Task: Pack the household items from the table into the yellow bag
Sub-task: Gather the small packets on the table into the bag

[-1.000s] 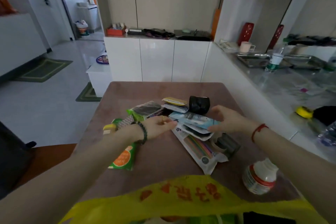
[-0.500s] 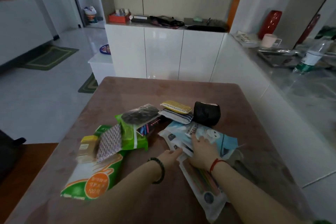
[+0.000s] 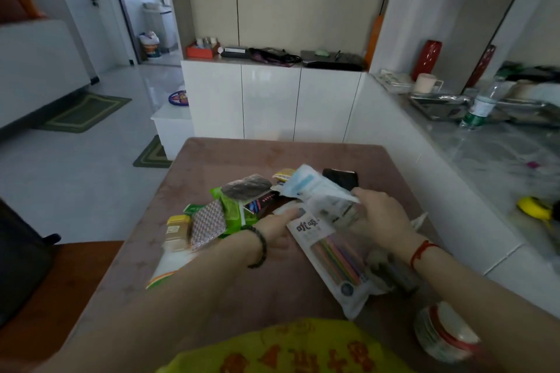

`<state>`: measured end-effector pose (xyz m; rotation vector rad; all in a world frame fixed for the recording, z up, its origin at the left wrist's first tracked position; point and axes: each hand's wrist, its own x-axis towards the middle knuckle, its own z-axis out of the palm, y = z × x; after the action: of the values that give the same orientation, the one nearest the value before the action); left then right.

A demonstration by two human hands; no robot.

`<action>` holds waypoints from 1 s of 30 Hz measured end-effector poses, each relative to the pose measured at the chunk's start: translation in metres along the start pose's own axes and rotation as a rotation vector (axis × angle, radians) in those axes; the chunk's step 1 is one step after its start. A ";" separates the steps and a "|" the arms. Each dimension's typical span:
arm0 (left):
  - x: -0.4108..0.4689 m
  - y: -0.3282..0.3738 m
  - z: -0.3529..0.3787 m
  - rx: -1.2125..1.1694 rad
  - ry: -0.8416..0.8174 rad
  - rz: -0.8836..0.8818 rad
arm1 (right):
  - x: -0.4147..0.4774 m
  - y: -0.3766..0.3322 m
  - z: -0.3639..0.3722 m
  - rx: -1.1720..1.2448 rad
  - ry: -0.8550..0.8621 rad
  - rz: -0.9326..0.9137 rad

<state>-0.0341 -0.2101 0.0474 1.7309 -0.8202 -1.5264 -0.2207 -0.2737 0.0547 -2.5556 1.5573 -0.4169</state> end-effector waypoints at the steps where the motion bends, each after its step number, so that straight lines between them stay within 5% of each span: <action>1: -0.012 0.003 -0.004 0.017 0.020 0.039 | -0.010 -0.007 -0.015 0.108 0.047 -0.006; 9: -0.109 0.008 -0.017 -0.202 -0.124 0.607 | -0.103 -0.080 -0.110 0.873 0.283 0.062; 15: -0.179 0.001 -0.013 -0.110 -0.126 0.876 | -0.165 -0.111 -0.116 1.104 0.433 0.042; 20: -0.209 -0.024 -0.016 0.052 -0.198 0.916 | -0.198 -0.111 -0.111 1.137 0.306 0.030; 22: -0.209 -0.039 -0.027 0.295 -0.249 0.982 | -0.209 -0.110 -0.112 1.108 0.335 -0.010; 24: -0.200 -0.063 -0.044 0.741 -0.282 0.861 | -0.220 -0.108 -0.111 1.020 0.348 -0.066; 27: -0.168 -0.101 -0.076 1.503 0.005 0.567 | -0.236 -0.109 -0.110 1.008 0.154 -0.219; 30: -0.163 -0.105 -0.087 1.294 0.213 0.499 | -0.245 -0.115 -0.101 0.835 -0.114 -0.333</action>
<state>0.0358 -0.0098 0.0609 2.1436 -2.1873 -0.3607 -0.2588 0.0005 0.1372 -2.0871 0.6771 -0.7444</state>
